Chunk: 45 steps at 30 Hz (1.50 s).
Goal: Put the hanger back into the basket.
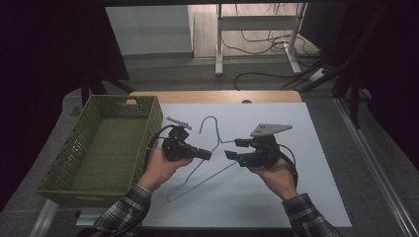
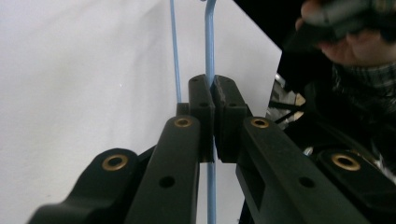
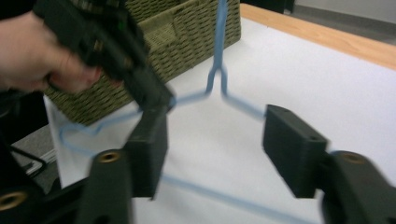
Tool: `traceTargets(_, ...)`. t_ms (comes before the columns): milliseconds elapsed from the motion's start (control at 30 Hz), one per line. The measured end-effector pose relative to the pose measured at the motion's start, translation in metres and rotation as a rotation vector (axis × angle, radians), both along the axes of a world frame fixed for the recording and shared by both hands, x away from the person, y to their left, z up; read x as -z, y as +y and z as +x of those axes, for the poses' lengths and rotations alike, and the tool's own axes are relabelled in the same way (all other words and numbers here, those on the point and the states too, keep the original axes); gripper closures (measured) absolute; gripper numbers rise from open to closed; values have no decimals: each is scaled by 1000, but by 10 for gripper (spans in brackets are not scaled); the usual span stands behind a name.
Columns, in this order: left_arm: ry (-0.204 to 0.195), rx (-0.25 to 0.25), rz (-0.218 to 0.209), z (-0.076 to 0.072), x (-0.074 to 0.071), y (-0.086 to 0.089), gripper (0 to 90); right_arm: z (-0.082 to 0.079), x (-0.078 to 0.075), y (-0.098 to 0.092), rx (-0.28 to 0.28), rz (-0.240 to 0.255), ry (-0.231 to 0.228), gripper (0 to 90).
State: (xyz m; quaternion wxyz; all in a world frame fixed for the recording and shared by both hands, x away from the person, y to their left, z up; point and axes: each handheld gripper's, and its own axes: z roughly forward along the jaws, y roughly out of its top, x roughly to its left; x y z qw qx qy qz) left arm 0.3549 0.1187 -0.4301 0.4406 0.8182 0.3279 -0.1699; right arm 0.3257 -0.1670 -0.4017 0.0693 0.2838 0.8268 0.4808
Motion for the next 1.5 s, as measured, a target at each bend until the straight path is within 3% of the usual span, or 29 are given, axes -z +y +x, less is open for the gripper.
traceTargets(200,-29,-30,1,-2,-20,12,879,-15,3,-15,28,-49,-17,136)
traceTargets(467,-67,-68,28,-4,-52,40,879,-36,13,-41,81,-80,-18,44)
traceTargets(667,-106,-111,53,-7,-73,79,879,-47,18,-66,137,-61,-1,27)
traceTargets(900,-163,-199,70,-17,-95,145,879,-56,29,-87,188,-47,42,23)
traceTargets(1233,-226,-328,130,-32,-106,226,879,-62,41,-99,230,-53,75,6)
traceTargets(1500,-244,-412,160,-35,-90,271,879,-64,47,-105,247,-65,92,6)
